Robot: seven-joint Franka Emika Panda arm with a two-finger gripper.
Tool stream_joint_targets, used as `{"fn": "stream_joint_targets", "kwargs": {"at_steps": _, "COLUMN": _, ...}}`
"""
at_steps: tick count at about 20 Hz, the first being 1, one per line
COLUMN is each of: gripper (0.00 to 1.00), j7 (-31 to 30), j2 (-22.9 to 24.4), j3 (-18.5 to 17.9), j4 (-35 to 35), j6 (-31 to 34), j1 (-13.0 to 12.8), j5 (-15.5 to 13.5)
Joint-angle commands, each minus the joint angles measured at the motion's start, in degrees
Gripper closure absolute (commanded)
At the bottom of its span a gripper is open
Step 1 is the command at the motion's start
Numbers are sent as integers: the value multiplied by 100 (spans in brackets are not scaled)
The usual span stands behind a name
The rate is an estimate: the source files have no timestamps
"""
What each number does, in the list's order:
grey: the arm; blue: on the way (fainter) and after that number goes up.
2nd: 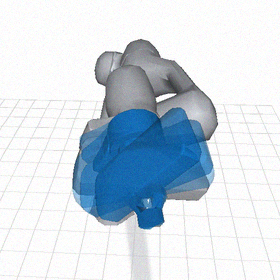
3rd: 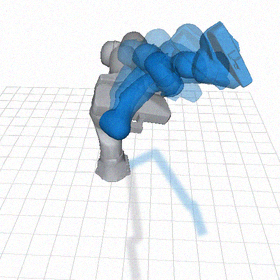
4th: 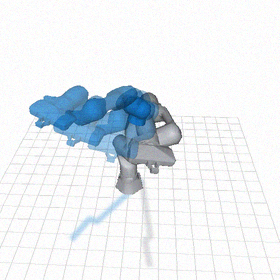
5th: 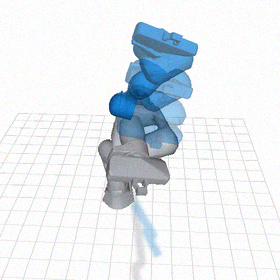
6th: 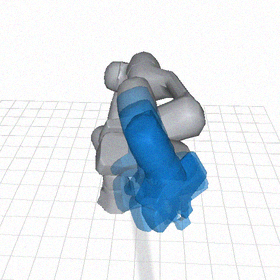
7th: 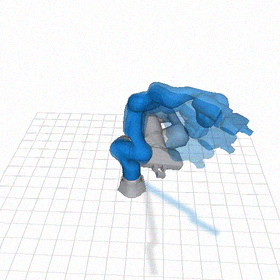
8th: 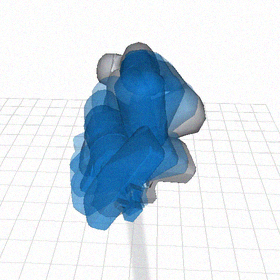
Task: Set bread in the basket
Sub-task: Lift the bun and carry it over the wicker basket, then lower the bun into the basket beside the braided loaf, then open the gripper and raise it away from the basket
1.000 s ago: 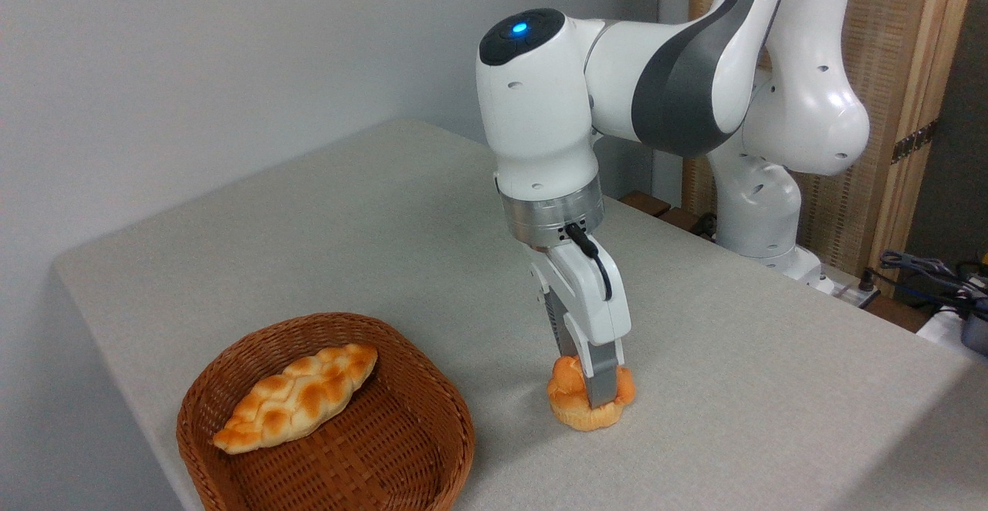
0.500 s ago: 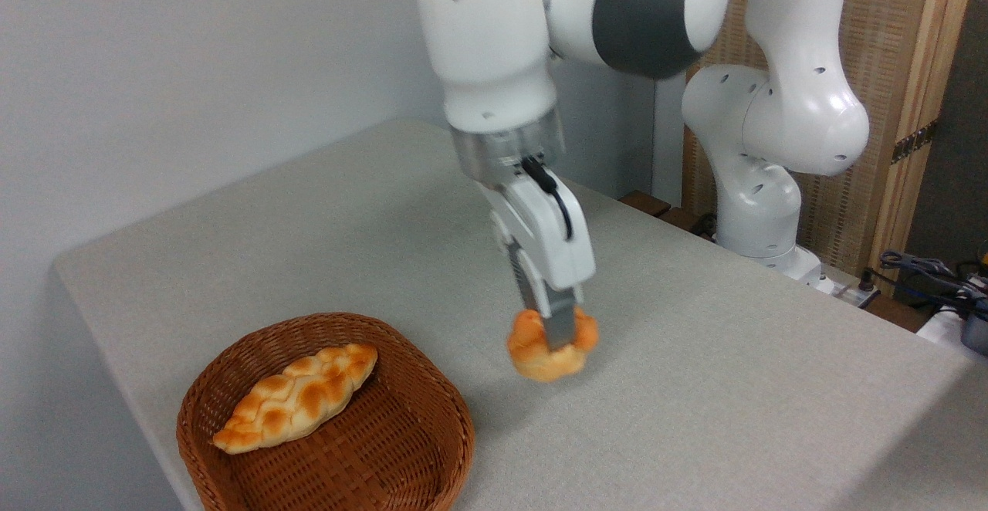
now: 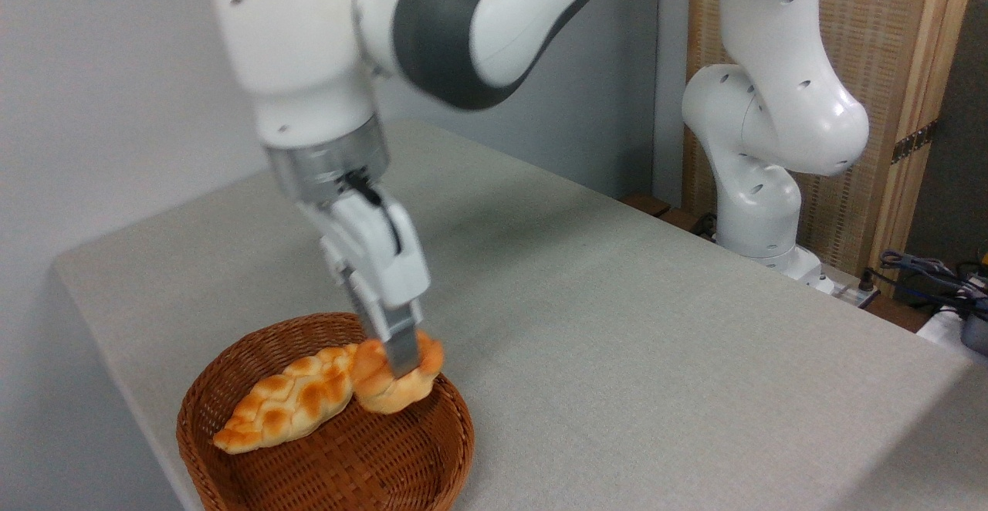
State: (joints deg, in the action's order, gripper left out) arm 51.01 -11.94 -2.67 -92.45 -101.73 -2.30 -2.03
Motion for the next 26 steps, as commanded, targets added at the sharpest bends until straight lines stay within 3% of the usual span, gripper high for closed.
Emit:
{"fn": "stream_joint_targets", "kwargs": {"at_steps": 1, "gripper": 27, "j7": -127, "j2": -431, "j3": 38, "j4": 297, "j6": -478, "j1": 45, "j5": -34}}
{"fn": "stream_joint_targets", "kwargs": {"at_steps": 2, "gripper": 21, "j7": -135, "j2": -510, "j3": 39, "j4": 297, "j6": -689, "j1": 45, "j5": -25}}
{"fn": "stream_joint_targets", "kwargs": {"at_steps": 3, "gripper": 8, "j7": -153, "j2": -580, "j3": 39, "j4": 297, "j6": -856, "j1": 45, "j5": -17}}
{"fn": "stream_joint_targets", "kwargs": {"at_steps": 5, "gripper": 0, "j7": -118, "j2": -599, "j3": 30, "j4": 289, "j6": -989, "j1": 54, "j5": 18}}
{"fn": "stream_joint_targets", "kwargs": {"at_steps": 22, "gripper": 0, "j7": -170, "j2": -546, "j3": 39, "j4": 306, "j6": -946, "j1": 63, "j5": -69}}
{"fn": "stream_joint_targets", "kwargs": {"at_steps": 26, "gripper": 0, "j7": -548, "j2": -178, "j3": 117, "j4": 306, "j6": -596, "j1": 106, "j5": -78}}
